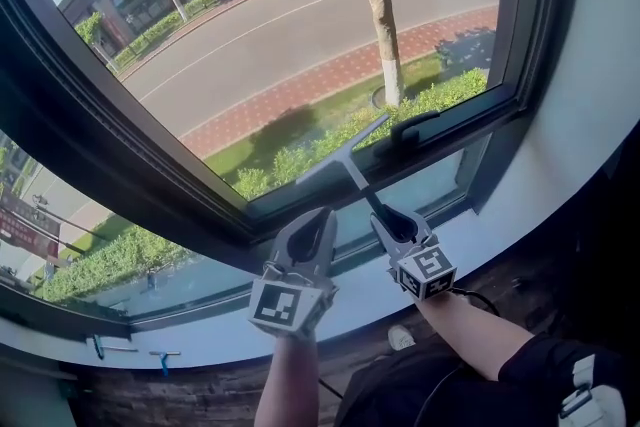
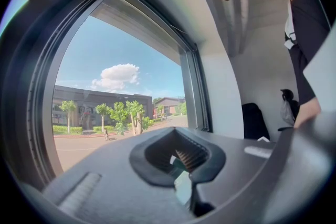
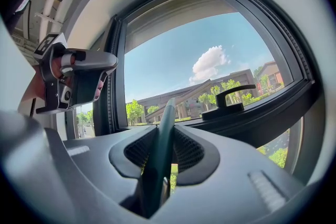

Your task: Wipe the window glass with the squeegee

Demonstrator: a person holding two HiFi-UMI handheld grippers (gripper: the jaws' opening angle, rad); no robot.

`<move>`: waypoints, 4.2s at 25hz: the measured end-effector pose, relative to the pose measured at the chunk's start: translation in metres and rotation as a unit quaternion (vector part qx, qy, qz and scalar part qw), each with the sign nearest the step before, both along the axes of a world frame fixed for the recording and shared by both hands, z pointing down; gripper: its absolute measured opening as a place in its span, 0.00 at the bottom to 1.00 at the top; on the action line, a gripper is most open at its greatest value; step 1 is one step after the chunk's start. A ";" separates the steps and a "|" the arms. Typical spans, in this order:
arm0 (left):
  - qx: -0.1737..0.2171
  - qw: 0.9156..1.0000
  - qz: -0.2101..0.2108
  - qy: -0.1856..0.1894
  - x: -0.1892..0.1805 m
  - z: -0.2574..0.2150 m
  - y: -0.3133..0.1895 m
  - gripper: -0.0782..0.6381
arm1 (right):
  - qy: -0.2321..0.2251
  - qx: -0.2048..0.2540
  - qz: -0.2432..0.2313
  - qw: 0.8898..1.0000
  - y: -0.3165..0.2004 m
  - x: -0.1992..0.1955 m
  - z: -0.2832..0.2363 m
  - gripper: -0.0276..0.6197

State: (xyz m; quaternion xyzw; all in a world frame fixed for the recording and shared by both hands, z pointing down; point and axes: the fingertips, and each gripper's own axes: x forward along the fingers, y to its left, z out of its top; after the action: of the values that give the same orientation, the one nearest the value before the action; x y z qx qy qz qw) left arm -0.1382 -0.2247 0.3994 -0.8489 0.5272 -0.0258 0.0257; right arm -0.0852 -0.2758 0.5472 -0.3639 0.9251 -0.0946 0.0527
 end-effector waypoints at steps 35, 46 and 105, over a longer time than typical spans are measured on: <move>0.104 0.991 -0.079 -0.001 0.035 -0.106 0.024 0.11 | -0.207 0.202 -0.071 0.955 -0.012 0.047 -0.304 0.20; 0.133 0.989 -0.063 -0.024 -0.020 -0.147 0.053 0.11 | -0.249 0.241 -0.065 0.936 0.009 -0.016 -0.393 0.20; 0.157 0.986 -0.035 -0.040 -0.130 -0.161 0.075 0.11 | -0.267 0.285 -0.017 0.920 -0.017 -0.153 -0.471 0.19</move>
State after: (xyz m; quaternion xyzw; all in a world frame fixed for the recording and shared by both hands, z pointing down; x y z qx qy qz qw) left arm -0.2678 -0.1499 0.2382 -0.8138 0.5524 0.0227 0.1790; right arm -0.2382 -0.2927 0.0766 -0.2791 0.8704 0.0786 0.3978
